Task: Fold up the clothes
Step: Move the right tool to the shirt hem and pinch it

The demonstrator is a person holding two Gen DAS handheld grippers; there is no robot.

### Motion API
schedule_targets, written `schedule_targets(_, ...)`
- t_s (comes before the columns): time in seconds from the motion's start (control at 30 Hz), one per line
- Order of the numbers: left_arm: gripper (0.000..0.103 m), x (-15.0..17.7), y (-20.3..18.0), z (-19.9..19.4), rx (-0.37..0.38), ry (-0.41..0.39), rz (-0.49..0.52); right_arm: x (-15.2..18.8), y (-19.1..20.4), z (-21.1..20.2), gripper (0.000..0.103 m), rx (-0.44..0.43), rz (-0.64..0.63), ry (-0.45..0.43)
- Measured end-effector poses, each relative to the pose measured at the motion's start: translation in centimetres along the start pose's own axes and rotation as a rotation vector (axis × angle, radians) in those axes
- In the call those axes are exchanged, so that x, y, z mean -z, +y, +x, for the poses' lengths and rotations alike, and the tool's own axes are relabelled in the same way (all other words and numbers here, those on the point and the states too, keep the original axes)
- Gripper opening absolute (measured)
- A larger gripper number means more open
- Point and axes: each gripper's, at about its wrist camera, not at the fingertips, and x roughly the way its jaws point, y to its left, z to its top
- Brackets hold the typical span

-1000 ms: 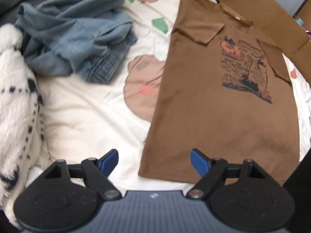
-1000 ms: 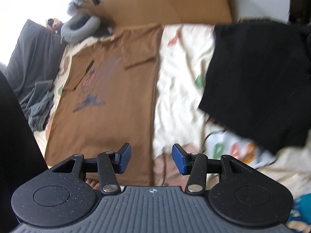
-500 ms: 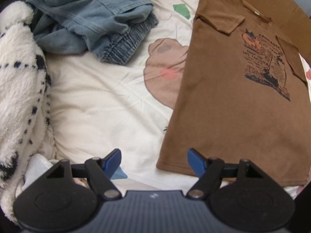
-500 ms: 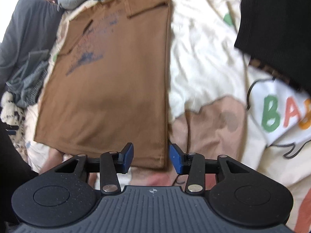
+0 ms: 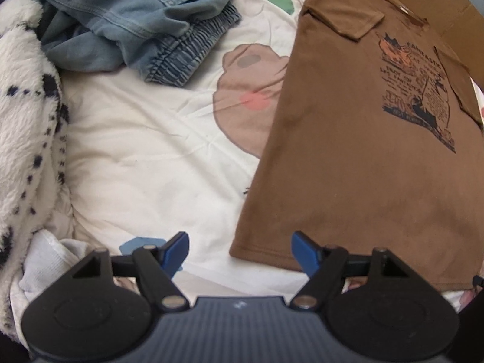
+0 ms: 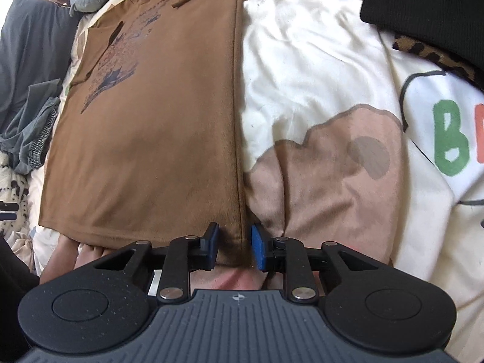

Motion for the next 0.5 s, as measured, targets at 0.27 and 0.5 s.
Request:
schedule_targets(0.27, 0.077, -0.2, -1.1, 0.4, -0.008, 0.008, 0.019, -0.4, -0.1, -1.0, 0.006, -0.091, -0.002, 0.040)
schedule_targets(0.5, 0.077, -0.4, -1.6, 0.1, -0.008, 0.002, 0.027, -0.9, -0.7, 0.3, 0.007, -0.102, 0.063, 0.049)
